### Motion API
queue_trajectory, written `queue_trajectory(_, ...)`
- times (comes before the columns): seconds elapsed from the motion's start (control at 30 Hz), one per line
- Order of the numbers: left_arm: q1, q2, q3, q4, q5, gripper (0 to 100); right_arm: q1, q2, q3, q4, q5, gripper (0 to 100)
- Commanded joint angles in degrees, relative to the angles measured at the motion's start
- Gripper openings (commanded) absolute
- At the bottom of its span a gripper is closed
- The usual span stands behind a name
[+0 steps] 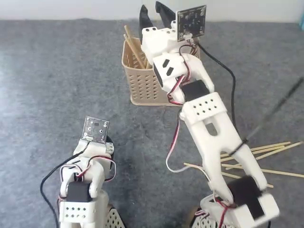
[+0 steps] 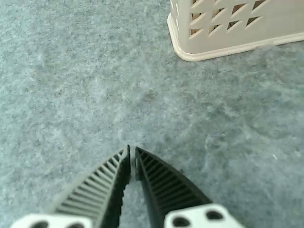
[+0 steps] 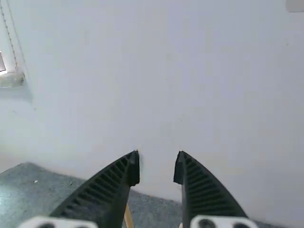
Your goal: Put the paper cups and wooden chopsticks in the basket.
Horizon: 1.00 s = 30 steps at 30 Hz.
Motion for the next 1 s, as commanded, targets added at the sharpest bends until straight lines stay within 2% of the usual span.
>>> queue_trajectory(0.0, 0.5, -1.0, -0.4, -1.3, -0.4, 1, -0.6, -11.9, -2.5, 15.6, 0.0, 13.4)
queue_trajectory(0.17, 0.5, -1.0, -0.4, -1.2, -0.4, 1, 0.8, -24.7, -4.7, 37.5, 0.0, 13.4)
queue_trajectory(0.4, 0.5, -1.0, -0.4, -1.2, -0.3, 1, 10.7, -37.5, -4.7, 54.7, 0.0, 13.4)
queue_trajectory(0.73, 0.5, -1.0, -0.4, -1.2, -0.3, 1, 23.5, -42.3, -4.3, 87.1, 0.0, 13.3)
queue_trajectory(0.83, 0.5, -1.0, -0.4, -1.2, -0.3, 1, 28.2, -42.4, -0.4, 92.6, 1.9, 13.3)
queue_trajectory(0.97, 0.5, -1.0, -0.4, -1.2, -0.3, 1, 33.8, -42.4, 10.2, 93.5, 7.4, 13.3)
